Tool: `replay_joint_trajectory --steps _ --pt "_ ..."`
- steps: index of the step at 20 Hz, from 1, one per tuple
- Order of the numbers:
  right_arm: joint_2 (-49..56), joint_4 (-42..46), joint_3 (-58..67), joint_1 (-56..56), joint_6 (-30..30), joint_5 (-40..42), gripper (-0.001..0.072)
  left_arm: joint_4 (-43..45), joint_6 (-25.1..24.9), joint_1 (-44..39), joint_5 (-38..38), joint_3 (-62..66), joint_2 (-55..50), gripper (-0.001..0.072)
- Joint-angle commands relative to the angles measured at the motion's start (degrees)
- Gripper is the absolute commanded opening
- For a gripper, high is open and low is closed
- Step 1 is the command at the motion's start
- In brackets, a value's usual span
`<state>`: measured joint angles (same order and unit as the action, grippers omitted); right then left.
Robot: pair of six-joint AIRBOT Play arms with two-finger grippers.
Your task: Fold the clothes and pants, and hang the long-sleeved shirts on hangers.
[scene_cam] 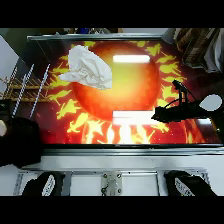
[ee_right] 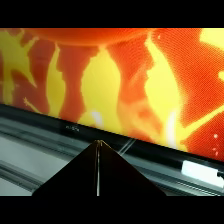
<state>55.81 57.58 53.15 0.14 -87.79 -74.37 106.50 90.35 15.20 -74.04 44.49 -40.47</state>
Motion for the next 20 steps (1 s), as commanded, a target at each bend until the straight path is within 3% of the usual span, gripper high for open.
replay_joint_trajectory --steps 1,7,11,15,20 --pt "0.0 0.0 0.0 0.0 0.0 0.0 0.0022 0.6 2.4 -9.0 -12.3 13.6 10.5 0.0018" --pt "0.0 -0.7 0.0 0.0 0.0 0.0 0.0022 4.5 11.5 -26.9 -27.2 29.2 15.8 0.0018" --pt "0.0 -5.8 0.0 0.0 0.0 0.0 0.0022 4.3 12.5 -33.6 -28.1 38.4 8.8 0.0019" --pt "0.0 -7.7 4.2 -2.5 0.9 1.0 0.002 0.2 12.5 -41.6 -21.6 44.9 -1.1 0.0019" --pt "-0.7 -3.9 13.3 -10.2 2.6 0.4 0.002 -4.6 12.6 -54.6 -6.5 45.2 -14.3 0.002"
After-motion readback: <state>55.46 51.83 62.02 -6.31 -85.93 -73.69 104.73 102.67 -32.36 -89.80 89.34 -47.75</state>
